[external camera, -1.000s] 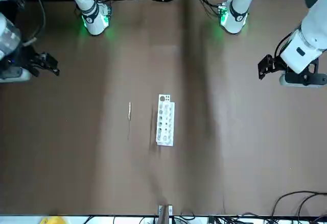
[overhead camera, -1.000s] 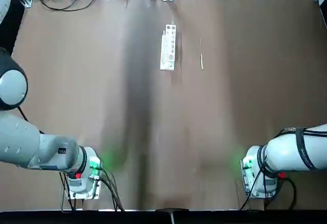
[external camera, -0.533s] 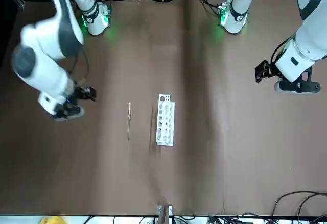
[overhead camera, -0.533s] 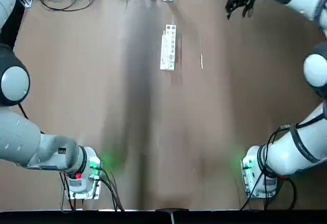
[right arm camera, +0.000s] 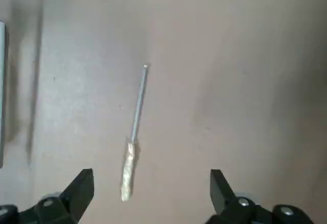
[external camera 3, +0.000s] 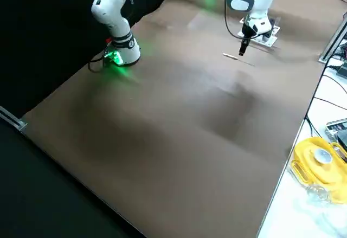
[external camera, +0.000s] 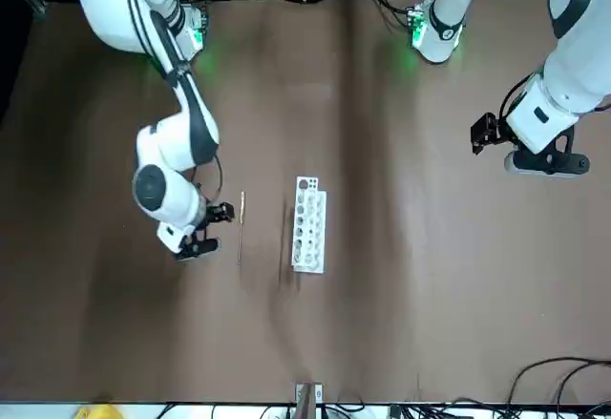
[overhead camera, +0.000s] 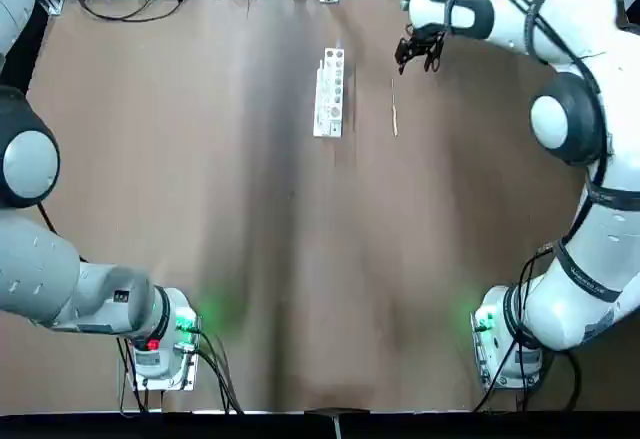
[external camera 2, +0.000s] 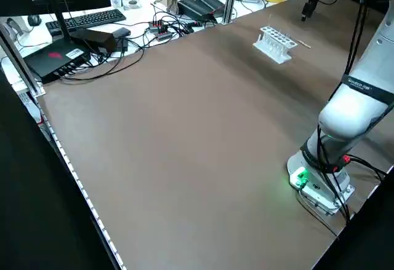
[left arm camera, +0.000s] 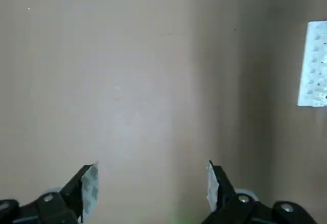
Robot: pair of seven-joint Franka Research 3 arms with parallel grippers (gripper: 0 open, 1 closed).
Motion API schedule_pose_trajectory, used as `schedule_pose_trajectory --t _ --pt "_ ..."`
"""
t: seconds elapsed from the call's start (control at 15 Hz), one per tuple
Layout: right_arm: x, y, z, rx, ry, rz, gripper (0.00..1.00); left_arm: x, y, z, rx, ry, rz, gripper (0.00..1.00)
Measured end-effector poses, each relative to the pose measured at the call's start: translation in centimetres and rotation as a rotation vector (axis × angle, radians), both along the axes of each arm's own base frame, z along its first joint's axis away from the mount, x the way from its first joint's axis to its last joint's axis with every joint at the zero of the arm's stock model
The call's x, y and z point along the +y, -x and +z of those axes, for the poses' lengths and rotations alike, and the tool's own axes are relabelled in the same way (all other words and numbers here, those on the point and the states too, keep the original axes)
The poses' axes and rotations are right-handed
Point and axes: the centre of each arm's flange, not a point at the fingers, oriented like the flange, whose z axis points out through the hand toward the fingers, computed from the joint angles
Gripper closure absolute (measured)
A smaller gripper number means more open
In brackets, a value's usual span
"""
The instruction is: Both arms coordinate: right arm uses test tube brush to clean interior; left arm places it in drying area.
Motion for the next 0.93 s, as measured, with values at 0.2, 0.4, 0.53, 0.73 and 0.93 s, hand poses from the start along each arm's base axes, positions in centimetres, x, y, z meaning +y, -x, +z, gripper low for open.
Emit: schedule_pose_trajectory --t 0.2,0.4,0.53,0.73,0.93 --pt "1.7 0.5 -2.9 0.014 0.01 0.017 0.0 -0.2 0.1 -0.1 0.002 0.0 -0.006 0.0" --pt "3.0 0.5 -5.0 -0.019 0.004 0.021 0.01 -1.0 0.2 -0.3 0.006 0.0 -0.02 0.0" --pt "3.3 0.7 -6.6 -0.008 0.012 0.008 0.03 -1.3 0.3 -0.3 0.007 0.0 -0.027 0.0" --pt "3.7 0.9 -9.1 0.008 0.023 0.009 0.06 -1.3 0.3 -0.4 0.008 0.0 -0.026 0.0" --pt "4.7 -0.2 -9.9 -0.008 0.021 -0.019 0.1 -1.2 0.3 -0.4 0.009 0.0 -0.025 0.0"
